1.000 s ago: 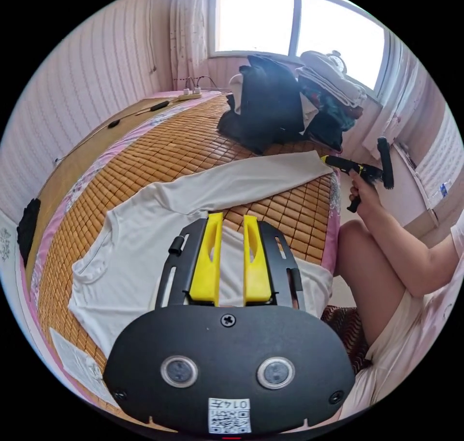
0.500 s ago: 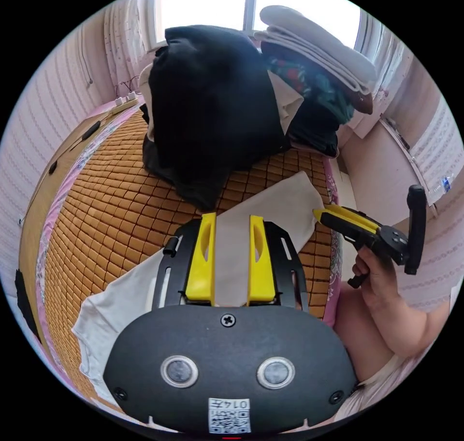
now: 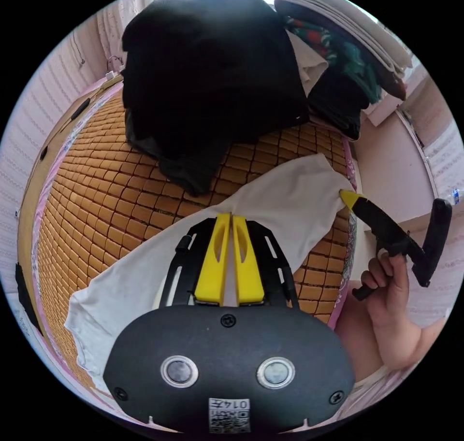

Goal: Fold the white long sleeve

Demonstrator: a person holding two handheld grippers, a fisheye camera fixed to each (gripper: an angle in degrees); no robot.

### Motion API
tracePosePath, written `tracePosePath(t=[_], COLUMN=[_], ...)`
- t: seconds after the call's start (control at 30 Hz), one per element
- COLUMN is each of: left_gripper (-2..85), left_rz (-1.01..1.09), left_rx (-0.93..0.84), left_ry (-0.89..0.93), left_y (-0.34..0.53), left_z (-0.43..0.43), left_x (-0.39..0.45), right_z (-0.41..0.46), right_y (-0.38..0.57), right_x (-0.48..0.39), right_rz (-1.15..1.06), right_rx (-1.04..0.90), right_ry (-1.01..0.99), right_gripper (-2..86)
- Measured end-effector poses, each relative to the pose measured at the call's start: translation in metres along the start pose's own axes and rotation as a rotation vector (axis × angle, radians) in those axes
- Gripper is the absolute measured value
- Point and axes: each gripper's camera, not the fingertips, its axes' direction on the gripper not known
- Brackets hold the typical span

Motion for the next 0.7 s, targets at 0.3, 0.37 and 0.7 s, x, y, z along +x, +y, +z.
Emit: tracePosePath(t=[0.3, 0.37, 0.7], left_gripper=[-1.0, -1.0, 1.6], left_rz=[-0.138, -0.162, -0.492], left_rx=[0.195, 0.265, 0.460], left_ry=[0.017, -0.009, -0.180], left_y=[0.053, 0.088, 0.399], left_z=[-0.132, -0.197, -0.415], left_x=[-0.070, -0.093, -0.144], right_z=[-0.053, -0.069, -0.114], right_y=[0.032, 0.046, 0.257], right_x=[-0.005, -0.037, -0.282], right_rz=[-0.169, -0.292, -1.047], right_rx=[0.066, 0.053, -0.533], right_ry=[-0.409, -0.541, -1.103], right_gripper=[1.5, 1.6, 3.6])
